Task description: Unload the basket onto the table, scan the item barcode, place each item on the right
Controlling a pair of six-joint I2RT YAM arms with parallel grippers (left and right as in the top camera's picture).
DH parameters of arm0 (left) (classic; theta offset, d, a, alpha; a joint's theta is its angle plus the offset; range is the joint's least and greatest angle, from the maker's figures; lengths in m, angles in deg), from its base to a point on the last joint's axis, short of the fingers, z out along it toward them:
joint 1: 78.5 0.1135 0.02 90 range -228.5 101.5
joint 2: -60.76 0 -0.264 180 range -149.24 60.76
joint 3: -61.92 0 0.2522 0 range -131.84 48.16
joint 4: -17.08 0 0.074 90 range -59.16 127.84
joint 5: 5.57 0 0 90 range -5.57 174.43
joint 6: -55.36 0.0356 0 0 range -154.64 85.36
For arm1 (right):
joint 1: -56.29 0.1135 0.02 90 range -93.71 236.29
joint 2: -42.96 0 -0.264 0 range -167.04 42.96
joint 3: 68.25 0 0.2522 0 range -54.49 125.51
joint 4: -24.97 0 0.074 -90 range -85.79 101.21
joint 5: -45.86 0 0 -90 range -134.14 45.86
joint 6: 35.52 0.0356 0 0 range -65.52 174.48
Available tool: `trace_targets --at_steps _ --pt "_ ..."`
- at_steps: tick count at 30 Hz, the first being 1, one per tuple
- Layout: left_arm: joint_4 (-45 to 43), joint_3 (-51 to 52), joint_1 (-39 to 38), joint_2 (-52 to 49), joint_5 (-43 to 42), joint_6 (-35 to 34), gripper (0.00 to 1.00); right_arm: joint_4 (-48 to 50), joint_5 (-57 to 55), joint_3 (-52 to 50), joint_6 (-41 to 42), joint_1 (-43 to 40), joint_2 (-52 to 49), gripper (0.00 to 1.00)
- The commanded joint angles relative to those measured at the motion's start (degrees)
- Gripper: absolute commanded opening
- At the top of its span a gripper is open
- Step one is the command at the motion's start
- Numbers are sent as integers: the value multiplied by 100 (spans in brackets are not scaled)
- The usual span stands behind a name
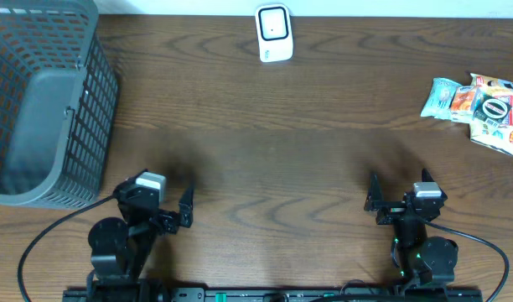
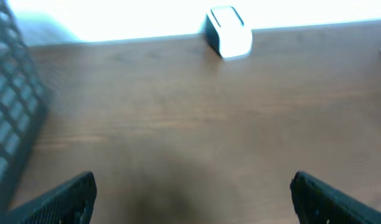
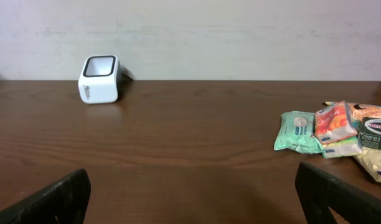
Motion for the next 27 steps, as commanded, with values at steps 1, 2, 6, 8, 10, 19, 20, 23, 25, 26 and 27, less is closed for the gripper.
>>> trace_targets --at_steps 1,2,6,8,10,19,20,23,25,26,27 --pt "-592 439 205 306 -66 -361 98 -17 4 -15 -2 -31 35 99" --pt "-839 579 240 387 -63 -444 98 -17 4 -15 -2 -31 35 99" --pt "-1532 1060 256 682 238 -785 98 -15 2 -15 -2 -31 35 99" --pt "-1722 1231 256 811 492 -1056 98 -15 4 -15 -2 -31 35 99" --pt "-1950 1381 256 927 570 -1108 98 -15 4 -15 -2 -31 35 99" --pt "-1987 1467 232 1235 621 -1075 98 -15 4 -15 -2 -31 35 99" --pt "-1893 1467 232 1235 619 -1078 97 -15 2 -15 -2 -31 35 99" --pt "-1567 1467 232 1235 614 -1078 97 -15 4 -15 -2 -31 35 99" --pt "-1394 1467 232 1235 616 -1051 98 -15 4 -15 -2 -31 35 99" --pt "-1314 1467 232 1235 614 -1032 97 -15 4 -15 -2 -31 35 99" --pt "-1226 1467 232 1235 614 -1008 98 -15 4 -15 -2 -31 35 99"
